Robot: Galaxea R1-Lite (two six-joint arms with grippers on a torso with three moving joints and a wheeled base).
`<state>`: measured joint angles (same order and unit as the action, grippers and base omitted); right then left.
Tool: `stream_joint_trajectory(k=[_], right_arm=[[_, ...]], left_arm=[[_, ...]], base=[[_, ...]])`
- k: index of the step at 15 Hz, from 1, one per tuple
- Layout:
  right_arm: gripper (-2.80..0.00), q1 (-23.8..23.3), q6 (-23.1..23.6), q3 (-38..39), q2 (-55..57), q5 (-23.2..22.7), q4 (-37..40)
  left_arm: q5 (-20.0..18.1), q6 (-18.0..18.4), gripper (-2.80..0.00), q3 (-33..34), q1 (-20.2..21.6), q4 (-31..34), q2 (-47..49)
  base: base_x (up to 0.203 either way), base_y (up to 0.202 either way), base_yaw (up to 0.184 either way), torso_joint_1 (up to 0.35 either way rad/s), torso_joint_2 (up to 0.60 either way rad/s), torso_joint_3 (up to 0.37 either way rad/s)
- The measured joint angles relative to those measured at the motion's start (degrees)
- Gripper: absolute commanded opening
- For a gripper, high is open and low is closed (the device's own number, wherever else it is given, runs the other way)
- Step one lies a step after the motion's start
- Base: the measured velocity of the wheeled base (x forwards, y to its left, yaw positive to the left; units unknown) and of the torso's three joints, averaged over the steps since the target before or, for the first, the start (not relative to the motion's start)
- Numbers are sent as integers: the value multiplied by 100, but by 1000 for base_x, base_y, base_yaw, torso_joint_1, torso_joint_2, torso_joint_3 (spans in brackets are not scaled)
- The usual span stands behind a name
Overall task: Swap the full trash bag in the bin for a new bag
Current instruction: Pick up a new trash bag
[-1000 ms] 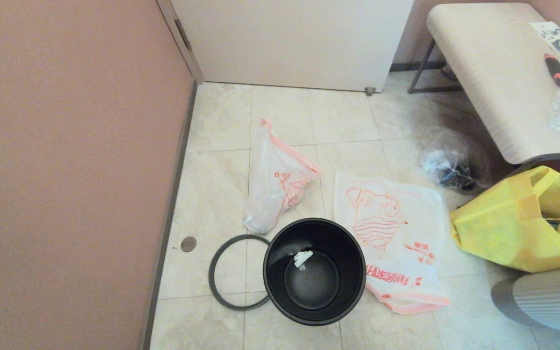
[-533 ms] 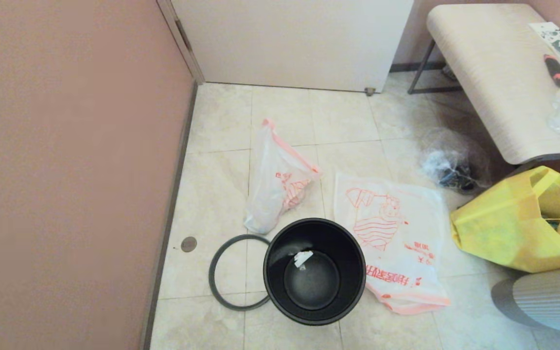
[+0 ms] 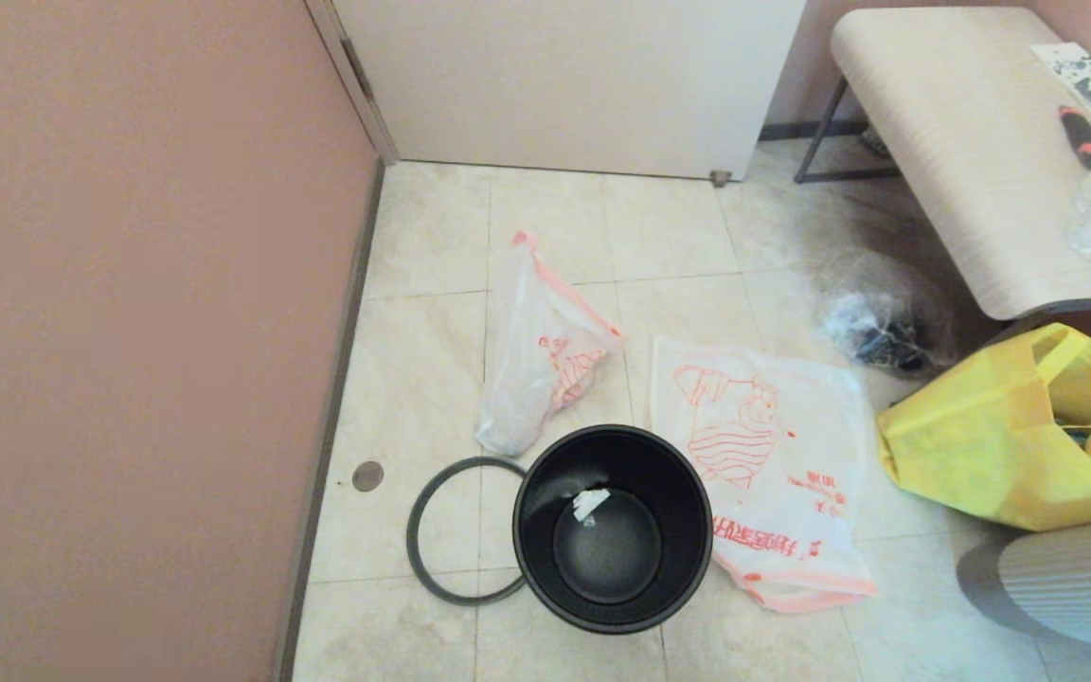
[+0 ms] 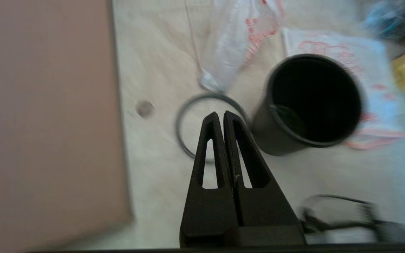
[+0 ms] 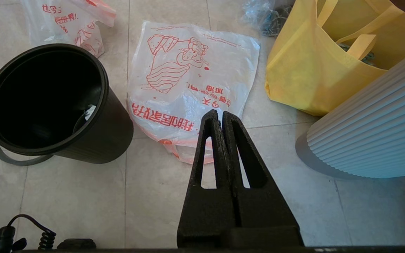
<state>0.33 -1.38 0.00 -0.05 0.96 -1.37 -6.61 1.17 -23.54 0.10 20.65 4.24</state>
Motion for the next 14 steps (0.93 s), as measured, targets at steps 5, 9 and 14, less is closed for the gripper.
stream_joint_trajectory(k=[5,9,14], right_arm=[[-280,0,0,0,0,0,0],[-280,0,-2,0,0,0,0],[-280,0,0,0,0,0,0]], left_arm=[[21,866,-280,1845,-10,-2022,-356],[212,961,-280,2312,-10,-2089,-434],[217,939,-280,2354,-10,-2092,-446]], base=[[0,0,0,0,0,0],[0,0,0,0,0,0],[0,0,0,0,0,0]])
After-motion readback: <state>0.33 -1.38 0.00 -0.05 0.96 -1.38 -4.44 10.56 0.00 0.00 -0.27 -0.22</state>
